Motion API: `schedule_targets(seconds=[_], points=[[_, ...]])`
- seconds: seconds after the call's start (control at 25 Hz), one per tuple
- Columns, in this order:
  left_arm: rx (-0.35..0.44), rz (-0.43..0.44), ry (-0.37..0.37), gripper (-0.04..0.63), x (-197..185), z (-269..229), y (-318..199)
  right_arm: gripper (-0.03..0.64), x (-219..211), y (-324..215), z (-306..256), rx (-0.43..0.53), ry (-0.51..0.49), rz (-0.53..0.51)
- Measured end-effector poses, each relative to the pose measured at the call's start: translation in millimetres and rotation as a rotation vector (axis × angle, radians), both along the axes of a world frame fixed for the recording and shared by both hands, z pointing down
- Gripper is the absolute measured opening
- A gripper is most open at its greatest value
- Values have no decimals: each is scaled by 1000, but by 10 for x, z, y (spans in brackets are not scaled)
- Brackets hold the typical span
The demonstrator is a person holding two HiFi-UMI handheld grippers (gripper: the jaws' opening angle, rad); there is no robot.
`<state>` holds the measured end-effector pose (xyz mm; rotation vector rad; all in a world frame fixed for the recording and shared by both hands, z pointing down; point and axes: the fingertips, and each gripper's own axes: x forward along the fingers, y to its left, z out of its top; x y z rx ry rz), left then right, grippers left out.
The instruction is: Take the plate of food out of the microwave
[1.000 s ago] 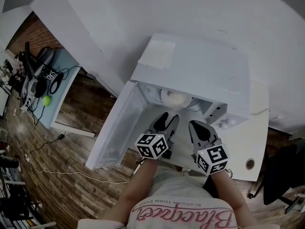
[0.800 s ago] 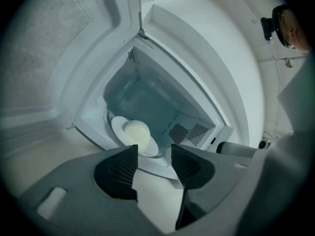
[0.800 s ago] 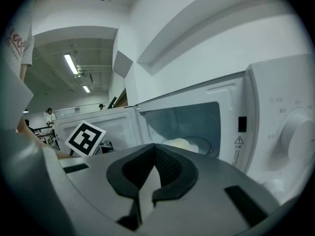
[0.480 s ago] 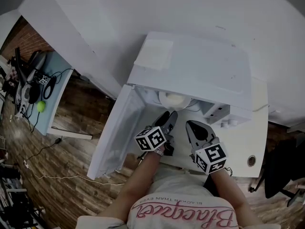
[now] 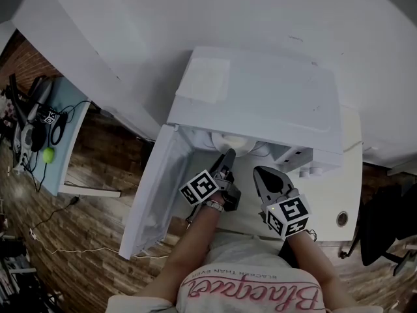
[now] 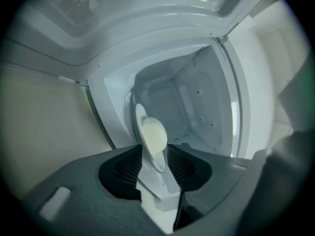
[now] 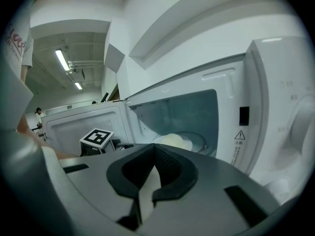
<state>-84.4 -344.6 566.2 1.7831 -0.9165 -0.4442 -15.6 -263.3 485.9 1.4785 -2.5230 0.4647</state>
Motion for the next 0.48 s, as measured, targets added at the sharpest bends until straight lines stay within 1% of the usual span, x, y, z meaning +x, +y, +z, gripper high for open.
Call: schedule_targets(seconds=[0.08, 0.16, 0.2, 0.32, 0.48], points=[[-22, -10, 3, 148, -12, 42, -26, 11, 0, -19, 19, -3, 2, 0], [-45, -21, 4, 95, -34, 90, -35, 11, 0, -38, 35, -6, 5, -2], [-52, -22, 3, 84, -39, 102, -37, 11, 0, -46, 43, -8, 6, -2], [-85, -16, 11, 80, -36, 119, -46, 11, 10, -67, 73, -16, 10, -1], [-192, -23, 47, 64, -34, 153, -56, 11, 12, -75, 98, -22, 10, -4]])
